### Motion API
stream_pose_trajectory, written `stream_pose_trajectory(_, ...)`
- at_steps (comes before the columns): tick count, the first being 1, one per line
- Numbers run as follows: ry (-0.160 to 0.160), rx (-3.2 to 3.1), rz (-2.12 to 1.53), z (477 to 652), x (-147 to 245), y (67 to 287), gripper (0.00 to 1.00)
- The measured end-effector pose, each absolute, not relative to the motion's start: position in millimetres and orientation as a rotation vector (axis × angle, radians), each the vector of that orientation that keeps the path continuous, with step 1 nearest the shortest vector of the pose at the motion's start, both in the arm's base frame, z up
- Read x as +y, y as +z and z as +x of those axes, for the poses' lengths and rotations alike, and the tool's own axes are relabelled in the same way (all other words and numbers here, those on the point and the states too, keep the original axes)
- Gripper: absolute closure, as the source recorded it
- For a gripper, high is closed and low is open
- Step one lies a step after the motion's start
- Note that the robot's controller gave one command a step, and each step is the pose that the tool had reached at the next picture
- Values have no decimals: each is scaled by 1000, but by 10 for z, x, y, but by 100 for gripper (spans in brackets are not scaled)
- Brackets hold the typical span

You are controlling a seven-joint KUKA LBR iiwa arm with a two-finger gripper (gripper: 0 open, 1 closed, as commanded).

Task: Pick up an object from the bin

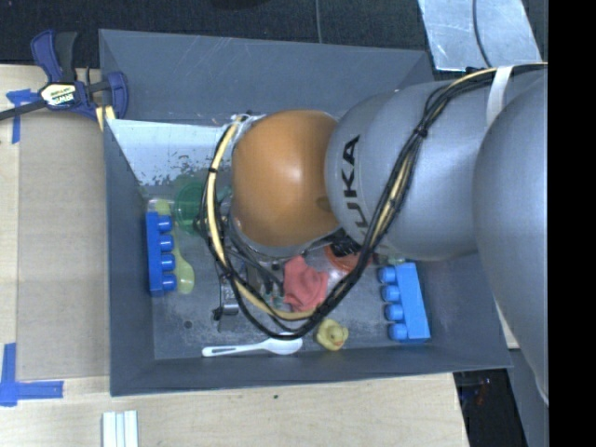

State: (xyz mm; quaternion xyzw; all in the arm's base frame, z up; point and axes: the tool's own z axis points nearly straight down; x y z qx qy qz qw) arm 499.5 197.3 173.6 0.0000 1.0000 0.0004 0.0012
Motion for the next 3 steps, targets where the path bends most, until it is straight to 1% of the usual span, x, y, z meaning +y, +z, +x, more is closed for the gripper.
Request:
stream_pose_trajectory(1, -1, 3144, 87, 4917, 1326, 2495, 0)
stream_pose_trajectory(2, 2, 3135, 81, 4930, 1274, 2533, 0)
stream_pose_trajectory(3, 2, 3132, 126, 5127, 576, 2360, 0)
